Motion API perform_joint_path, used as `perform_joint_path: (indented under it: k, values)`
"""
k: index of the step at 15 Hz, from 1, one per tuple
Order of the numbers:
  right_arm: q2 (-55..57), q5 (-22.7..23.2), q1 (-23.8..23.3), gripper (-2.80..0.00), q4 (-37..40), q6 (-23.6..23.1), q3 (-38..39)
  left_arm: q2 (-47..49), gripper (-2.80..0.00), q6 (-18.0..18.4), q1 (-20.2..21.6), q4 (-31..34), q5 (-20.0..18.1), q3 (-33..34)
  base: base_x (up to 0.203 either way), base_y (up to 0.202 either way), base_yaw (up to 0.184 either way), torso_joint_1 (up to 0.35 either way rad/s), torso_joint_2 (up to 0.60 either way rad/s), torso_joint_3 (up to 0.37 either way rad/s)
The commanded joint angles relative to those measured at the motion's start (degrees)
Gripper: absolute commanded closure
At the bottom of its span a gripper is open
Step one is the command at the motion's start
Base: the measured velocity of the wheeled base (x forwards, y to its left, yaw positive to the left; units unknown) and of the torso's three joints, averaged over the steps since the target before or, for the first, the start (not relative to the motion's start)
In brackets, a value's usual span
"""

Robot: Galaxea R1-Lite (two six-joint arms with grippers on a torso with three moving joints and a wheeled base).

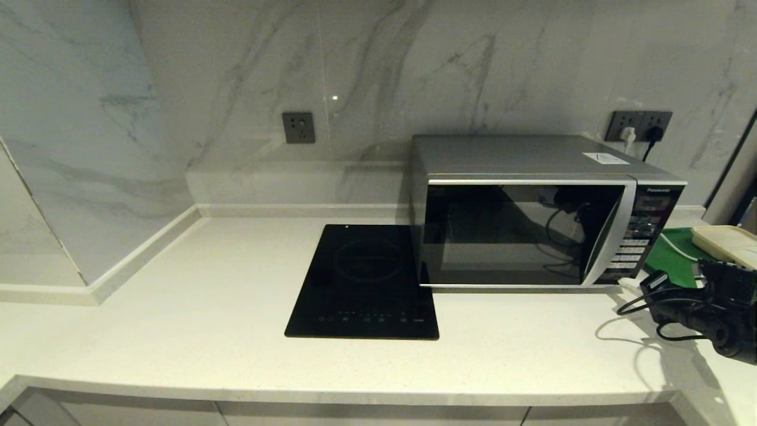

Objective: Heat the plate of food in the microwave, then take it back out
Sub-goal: Open the microwave oven

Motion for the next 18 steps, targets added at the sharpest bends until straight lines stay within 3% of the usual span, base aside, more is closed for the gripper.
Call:
perform_joint_path:
  k: [1,18]
  values:
    - [0.6,0.1,0.7,0.00,-0.5,0.3,-1.1,0.0,0.00,0.0,0.0,0.0,0.0,0.0,0.000,0.000,0.000,0.000,0.00,0.000]
    - [-2.0,-0.9,1.6,0.00,-0.9,-0.5,0.4,0.0,0.00,0.0,0.0,0.0,0.0,0.0,0.000,0.000,0.000,0.000,0.00,0.000]
